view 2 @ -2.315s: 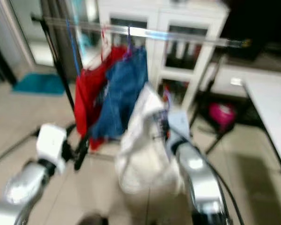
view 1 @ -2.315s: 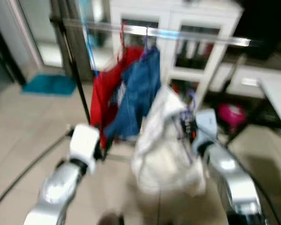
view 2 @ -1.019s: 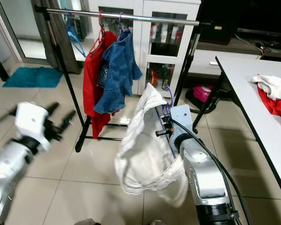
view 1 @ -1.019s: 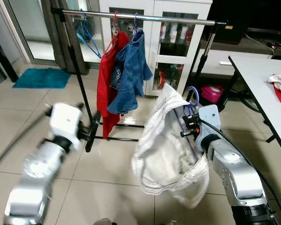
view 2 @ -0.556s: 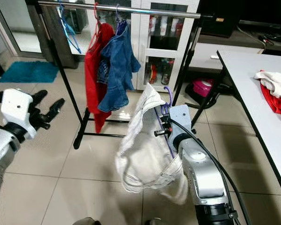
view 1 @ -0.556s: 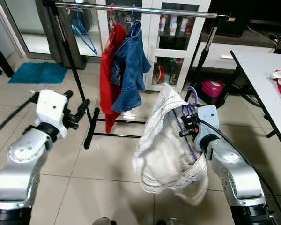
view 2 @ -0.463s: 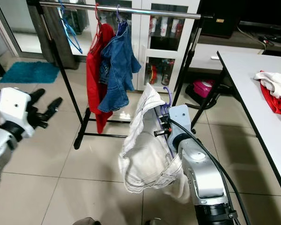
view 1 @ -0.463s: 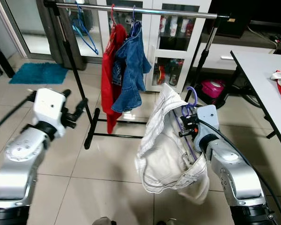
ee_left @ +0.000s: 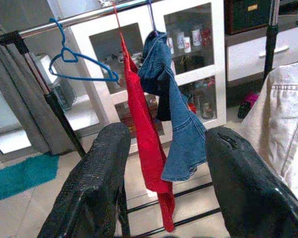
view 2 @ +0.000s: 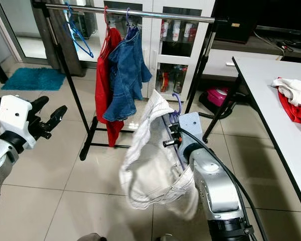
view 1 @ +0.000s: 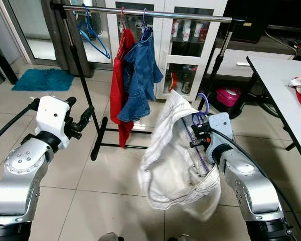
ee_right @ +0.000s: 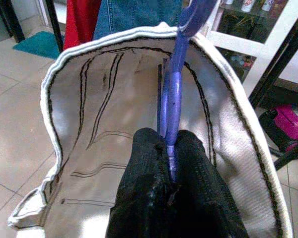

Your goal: Hang hanger

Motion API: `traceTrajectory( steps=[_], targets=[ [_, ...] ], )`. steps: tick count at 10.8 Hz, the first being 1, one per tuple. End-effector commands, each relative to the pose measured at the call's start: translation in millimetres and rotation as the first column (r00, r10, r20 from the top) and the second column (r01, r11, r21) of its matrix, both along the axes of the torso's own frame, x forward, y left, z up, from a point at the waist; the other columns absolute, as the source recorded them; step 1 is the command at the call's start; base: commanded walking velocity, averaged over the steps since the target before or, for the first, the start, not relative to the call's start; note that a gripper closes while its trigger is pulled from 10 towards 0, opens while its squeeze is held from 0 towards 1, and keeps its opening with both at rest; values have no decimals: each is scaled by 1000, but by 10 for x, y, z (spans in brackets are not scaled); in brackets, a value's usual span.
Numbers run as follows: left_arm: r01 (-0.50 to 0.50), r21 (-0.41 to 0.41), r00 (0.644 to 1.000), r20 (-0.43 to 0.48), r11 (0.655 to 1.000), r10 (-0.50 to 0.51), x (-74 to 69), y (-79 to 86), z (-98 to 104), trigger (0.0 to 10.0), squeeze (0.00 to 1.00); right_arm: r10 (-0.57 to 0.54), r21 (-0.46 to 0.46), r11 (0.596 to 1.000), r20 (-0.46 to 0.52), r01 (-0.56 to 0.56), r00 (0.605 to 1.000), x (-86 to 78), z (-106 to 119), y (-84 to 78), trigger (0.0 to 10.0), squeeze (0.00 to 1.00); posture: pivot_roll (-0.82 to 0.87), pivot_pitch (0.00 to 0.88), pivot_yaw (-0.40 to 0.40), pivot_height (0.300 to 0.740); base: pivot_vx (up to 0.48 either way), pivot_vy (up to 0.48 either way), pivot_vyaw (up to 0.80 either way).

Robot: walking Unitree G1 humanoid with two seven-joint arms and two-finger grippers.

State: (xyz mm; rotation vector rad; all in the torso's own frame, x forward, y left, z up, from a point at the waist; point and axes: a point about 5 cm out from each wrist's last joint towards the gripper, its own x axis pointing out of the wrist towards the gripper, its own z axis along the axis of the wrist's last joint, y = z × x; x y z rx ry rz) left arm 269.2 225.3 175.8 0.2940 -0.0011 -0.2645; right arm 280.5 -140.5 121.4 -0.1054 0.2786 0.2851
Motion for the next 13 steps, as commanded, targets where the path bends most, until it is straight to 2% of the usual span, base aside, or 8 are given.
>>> traceTrajectory(
  steps=[1, 3, 5, 6, 8, 9, 10, 13],
  targets=[
    [16, 0, 1000, 3, 1000, -16, -11, -36, -5, 10000, 0, 13, 10, 1000, 88, -14, 996, 45, 215, 24, 0, 0, -20, 21, -48, 740, 0, 0, 0],
    [21, -5, 1000, 0, 1000, -21, -9, -61, -12, 10000, 0, 12, 11, 1000, 87, -13, 996, 45, 211, 24, 0, 0, -18, 24, -47, 740, 0, 0, 0],
    [78, -51, 996, -42, 996, -80, -48, -212, -95, 10000, 0, 39, 33, 999, 111, -43, 993, 26, 247, 48, 0, 0, -25, 29, -36, 740, 0, 0, 0],
    [133, -75, 988, -68, 988, -138, -39, -335, -140, 10000, 1000, 111, 65, 990, 159, -122, 981, -4, 330, 98, 0, 0, -26, 34, -32, 740, 0, 0, 0],
    [263, -32, 958, -107, 964, -265, 47, -599, -199, 10000, 1000, 197, 114, 968, 218, -225, 956, -34, 495, 210, 0, 0, -25, 33, -31, 740, 0, 0, 0],
    [353, 90, 930, -141, 931, -339, 110, -739, -296, 10000, 1000, 242, 140, 949, 253, -283, 937, -30, 587, 291, 0, 0, -31, 29, -28, 740, 0, 0, 0],
    [396, 117, 912, -164, 911, -375, 125, -813, -368, 10000, 1000, 260, 145, 942, 261, -304, 930, -35, 607, 316, 0, 0, -33, 29, -26, 740, 0, 0, 0],
    [380, 200, 924, -117, 903, -363, 285, -965, -434, 10000, 1000, 288, 166, 925, 274, -340, 918, -71, 647, 344, 0, 0, -40, 25, -27, 740, 0, 0, 0]
  ],
)
